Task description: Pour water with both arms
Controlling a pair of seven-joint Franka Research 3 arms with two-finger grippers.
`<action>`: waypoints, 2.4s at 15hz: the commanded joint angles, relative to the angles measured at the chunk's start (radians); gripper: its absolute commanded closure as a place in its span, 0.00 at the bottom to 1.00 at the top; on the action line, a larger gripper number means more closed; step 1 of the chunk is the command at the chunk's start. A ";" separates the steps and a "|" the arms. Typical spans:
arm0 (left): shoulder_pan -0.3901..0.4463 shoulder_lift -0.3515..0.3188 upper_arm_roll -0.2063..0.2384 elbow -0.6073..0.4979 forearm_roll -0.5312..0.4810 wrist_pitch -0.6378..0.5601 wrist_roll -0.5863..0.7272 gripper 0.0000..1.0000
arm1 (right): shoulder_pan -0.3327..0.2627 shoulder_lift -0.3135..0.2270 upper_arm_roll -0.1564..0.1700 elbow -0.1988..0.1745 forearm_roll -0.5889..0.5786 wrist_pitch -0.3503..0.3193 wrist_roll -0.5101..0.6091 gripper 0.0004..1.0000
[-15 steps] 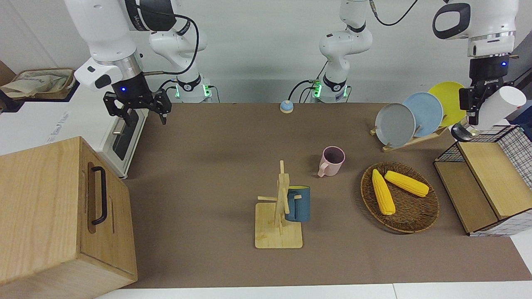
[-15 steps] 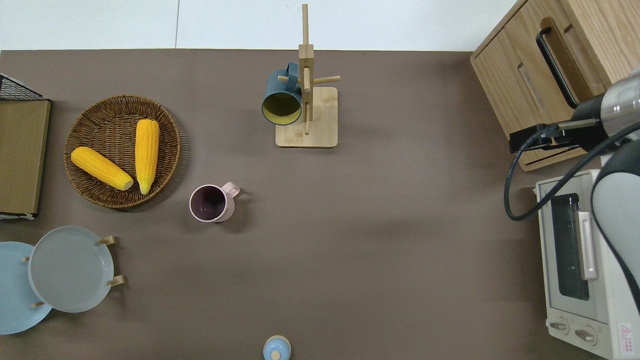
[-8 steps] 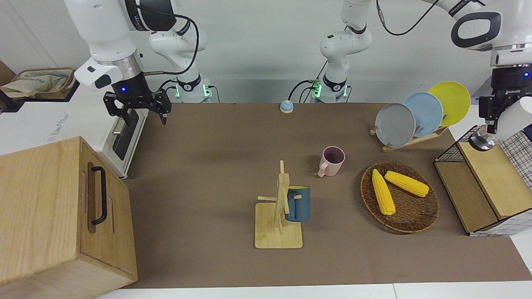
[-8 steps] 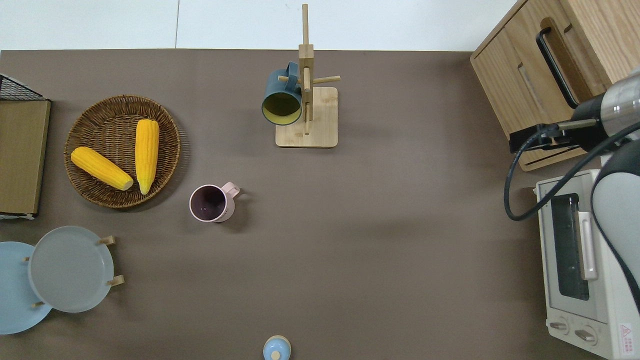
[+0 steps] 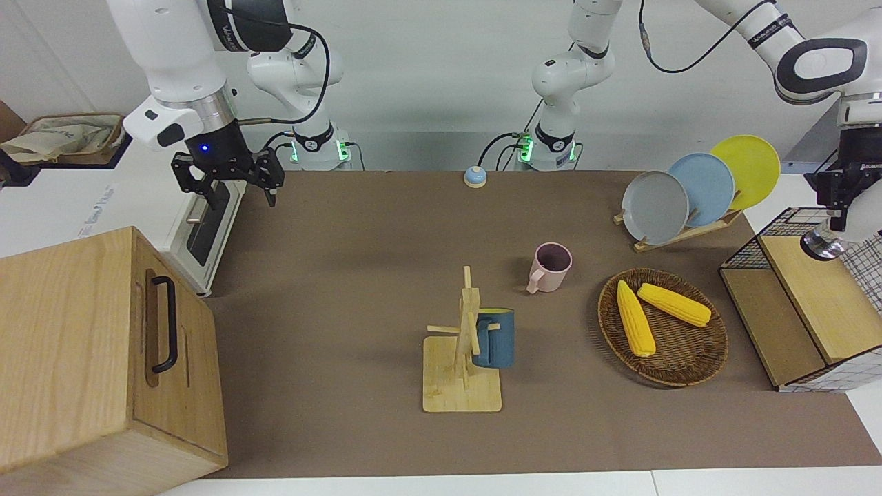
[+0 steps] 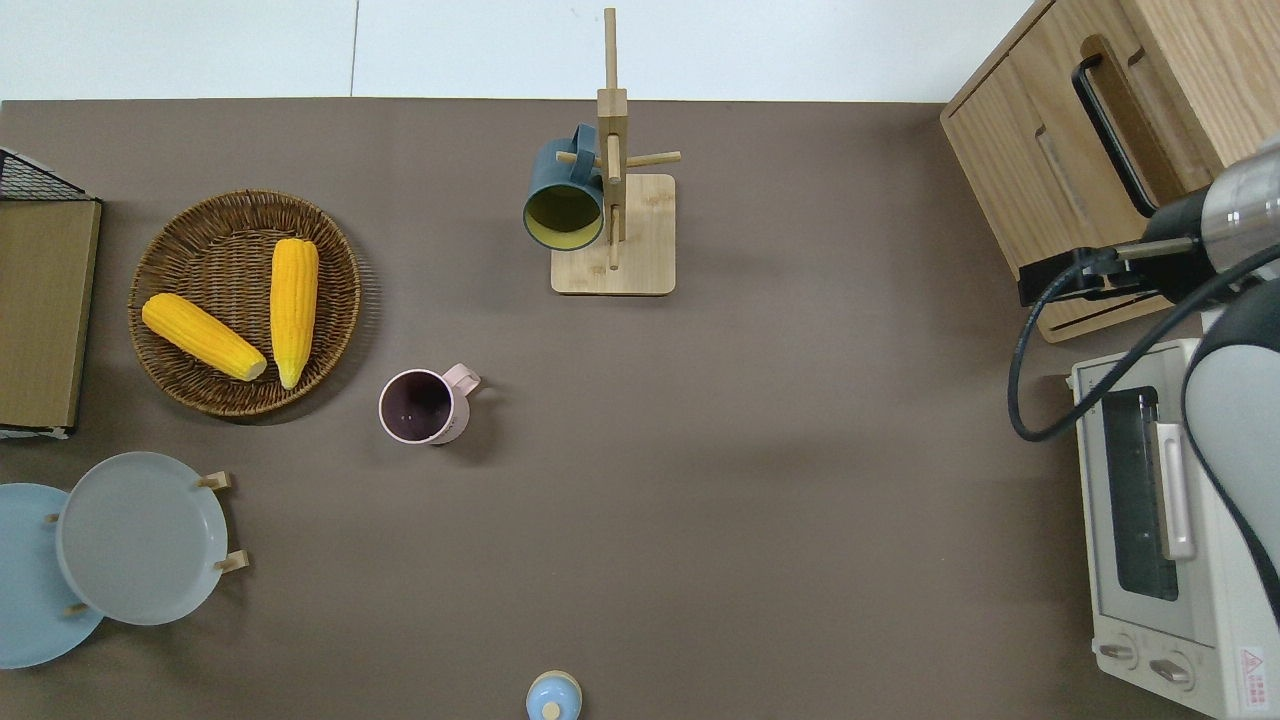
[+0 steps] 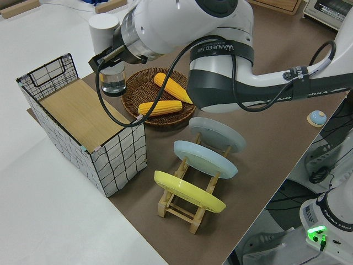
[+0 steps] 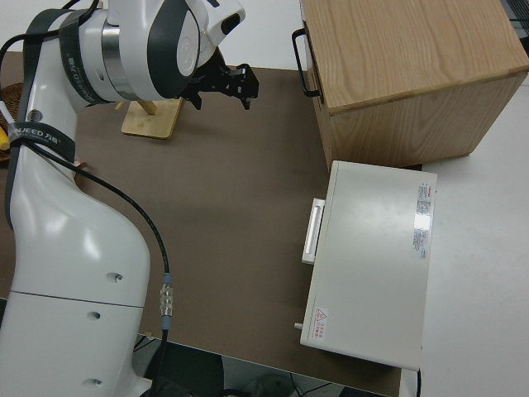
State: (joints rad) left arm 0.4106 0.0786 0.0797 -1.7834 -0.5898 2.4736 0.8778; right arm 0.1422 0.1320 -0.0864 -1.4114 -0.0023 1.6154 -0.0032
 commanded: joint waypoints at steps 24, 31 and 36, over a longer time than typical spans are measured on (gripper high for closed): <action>0.114 0.276 -0.020 0.177 -0.300 0.007 0.346 1.00 | -0.001 -0.008 -0.003 0.000 0.016 -0.012 -0.015 0.01; 0.112 0.282 -0.021 0.187 -0.297 0.007 0.337 0.00 | -0.001 -0.009 -0.003 0.000 0.015 -0.012 -0.015 0.01; 0.109 0.265 -0.012 0.202 -0.180 -0.008 0.235 0.00 | -0.001 -0.009 -0.003 0.000 0.015 -0.012 -0.015 0.01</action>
State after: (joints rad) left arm 0.5140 0.3366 0.0683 -1.6106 -0.8642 2.4766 1.1883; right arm 0.1422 0.1318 -0.0864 -1.4114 -0.0023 1.6154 -0.0032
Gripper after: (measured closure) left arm 0.000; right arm 0.009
